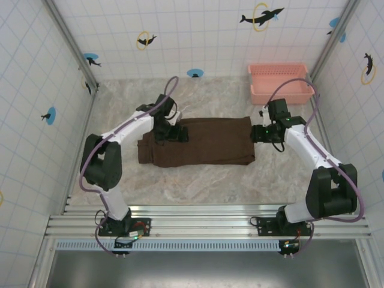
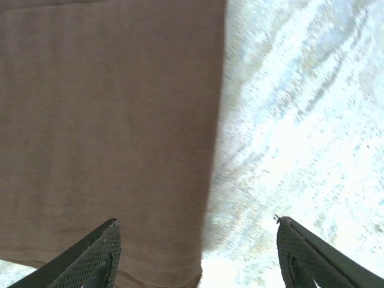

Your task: Roll up the long pants

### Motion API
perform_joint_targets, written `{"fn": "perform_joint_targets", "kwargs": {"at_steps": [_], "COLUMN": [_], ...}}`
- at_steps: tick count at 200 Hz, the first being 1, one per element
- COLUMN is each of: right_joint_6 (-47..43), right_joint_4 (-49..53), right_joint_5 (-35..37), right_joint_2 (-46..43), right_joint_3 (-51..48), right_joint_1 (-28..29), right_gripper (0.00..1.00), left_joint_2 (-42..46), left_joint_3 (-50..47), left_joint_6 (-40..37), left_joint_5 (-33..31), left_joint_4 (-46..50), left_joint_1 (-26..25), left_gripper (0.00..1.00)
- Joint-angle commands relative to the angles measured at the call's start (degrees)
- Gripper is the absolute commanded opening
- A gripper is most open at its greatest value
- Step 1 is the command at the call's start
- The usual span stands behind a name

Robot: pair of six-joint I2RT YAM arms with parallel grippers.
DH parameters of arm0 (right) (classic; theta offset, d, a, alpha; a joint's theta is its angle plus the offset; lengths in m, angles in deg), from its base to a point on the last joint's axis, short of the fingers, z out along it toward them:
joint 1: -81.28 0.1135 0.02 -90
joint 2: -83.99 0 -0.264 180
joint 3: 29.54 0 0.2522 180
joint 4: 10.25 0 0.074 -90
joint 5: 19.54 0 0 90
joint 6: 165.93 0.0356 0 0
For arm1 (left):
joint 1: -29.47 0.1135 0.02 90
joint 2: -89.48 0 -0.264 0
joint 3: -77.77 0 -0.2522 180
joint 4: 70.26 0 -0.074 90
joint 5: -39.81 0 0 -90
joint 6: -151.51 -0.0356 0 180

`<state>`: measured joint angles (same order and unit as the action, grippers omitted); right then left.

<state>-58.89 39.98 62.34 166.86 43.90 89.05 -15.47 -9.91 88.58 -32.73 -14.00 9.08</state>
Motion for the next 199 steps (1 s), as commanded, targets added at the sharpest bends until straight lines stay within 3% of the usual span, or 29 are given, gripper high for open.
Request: {"fn": "perform_joint_targets", "kwargs": {"at_steps": [1,43,72,106,132,159,199], "right_joint_6": [-1.8,-0.7,0.9,1.5,3.7,6.8,11.8], "right_joint_4": [-1.0,-8.1,-11.3,-10.3,-12.5,-14.1,-12.1], "right_joint_5": [-3.6,-13.3,-15.9,-18.2,-19.4,-18.9,-14.1], "right_joint_2": [2.7,12.4,17.5,21.0,18.0,12.4,6.8], "right_joint_3": [-2.8,-3.2,-1.9,-0.2,-4.6,-11.3,-15.6], "right_joint_1": [-1.7,-2.5,-2.5,-2.3,-1.3,2.9,15.5], "right_gripper": [0.7,0.66,0.63,0.33,0.21,0.19,0.22], "left_joint_2": [-1.9,-5.2,-6.9,-12.9,-18.2,-23.1,-30.6], "left_joint_3": [-1.3,-3.6,-3.1,3.2,8.0,12.6,25.7], "left_joint_6": [2.5,2.9,1.4,-1.7,-2.0,-2.0,-3.0], "left_joint_5": [-0.4,-2.7,-4.9,-9.7,-12.5,-13.6,-14.8], "left_joint_4": [-1.0,-1.6,-0.4,4.3,6.1,7.5,12.1], "left_joint_1": [-2.8,-4.8,-4.8,-4.6,-3.9,-2.9,-0.9], "left_gripper": [0.97,0.97,0.97,0.97,0.97,0.97,0.97]}}
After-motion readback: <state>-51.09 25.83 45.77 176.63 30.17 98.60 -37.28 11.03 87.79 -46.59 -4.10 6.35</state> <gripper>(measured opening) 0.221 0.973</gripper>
